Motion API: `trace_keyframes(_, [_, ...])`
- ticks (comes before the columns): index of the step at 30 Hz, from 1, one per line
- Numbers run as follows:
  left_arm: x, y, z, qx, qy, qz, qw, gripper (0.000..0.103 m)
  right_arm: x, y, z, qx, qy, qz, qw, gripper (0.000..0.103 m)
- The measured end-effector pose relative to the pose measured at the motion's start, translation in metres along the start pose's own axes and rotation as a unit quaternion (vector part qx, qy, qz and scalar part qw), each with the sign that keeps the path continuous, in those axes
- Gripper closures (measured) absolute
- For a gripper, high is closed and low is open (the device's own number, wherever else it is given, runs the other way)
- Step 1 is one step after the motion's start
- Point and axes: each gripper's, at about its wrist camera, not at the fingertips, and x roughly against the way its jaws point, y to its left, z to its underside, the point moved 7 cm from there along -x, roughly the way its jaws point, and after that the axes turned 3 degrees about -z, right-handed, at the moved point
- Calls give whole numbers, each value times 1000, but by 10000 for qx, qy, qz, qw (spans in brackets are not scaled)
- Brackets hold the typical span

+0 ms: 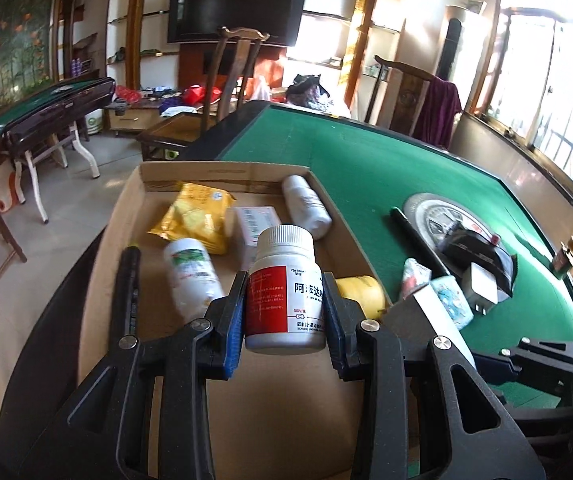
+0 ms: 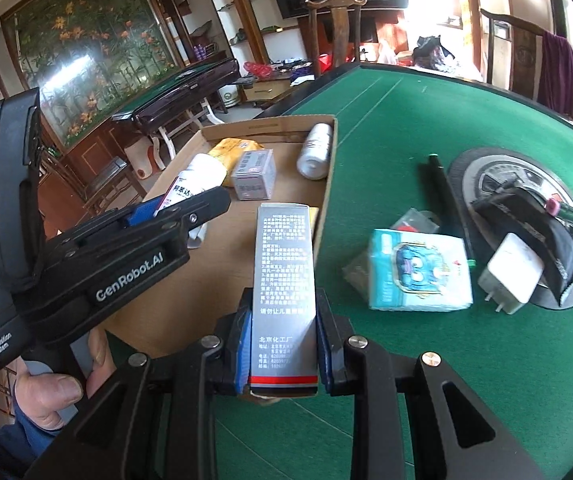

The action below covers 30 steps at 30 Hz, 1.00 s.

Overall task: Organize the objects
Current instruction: 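Carry the red-label pill bottle and grey box toward the tray with both tools, then lower the red-label pill bottle and grey box into the tray with both tools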

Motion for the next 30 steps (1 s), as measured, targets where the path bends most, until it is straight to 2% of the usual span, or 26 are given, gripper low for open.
trace_keyframes(6, [-4,42,0,393,116,-222,9989,69,-17,26,1,143,118,-140,9997,77])
trace_keyframes(11, [-10,62,3,582,266,-351,9973,69,-34,38,7,219,285,-134,9993,77])
trace_keyframes(19, [-18,73,9,685,483,-512,9952,69,-53,41,8,284,422,-16,9987,77])
trace_keyframes(21, [-21,74,12,723,593,-447,9946,69,-58,41,7,301,452,34,9985,77])
trace_keyframes(30, [-27,70,16,544,750,-542,9942,69,-76,35,-2,237,538,166,9981,77])
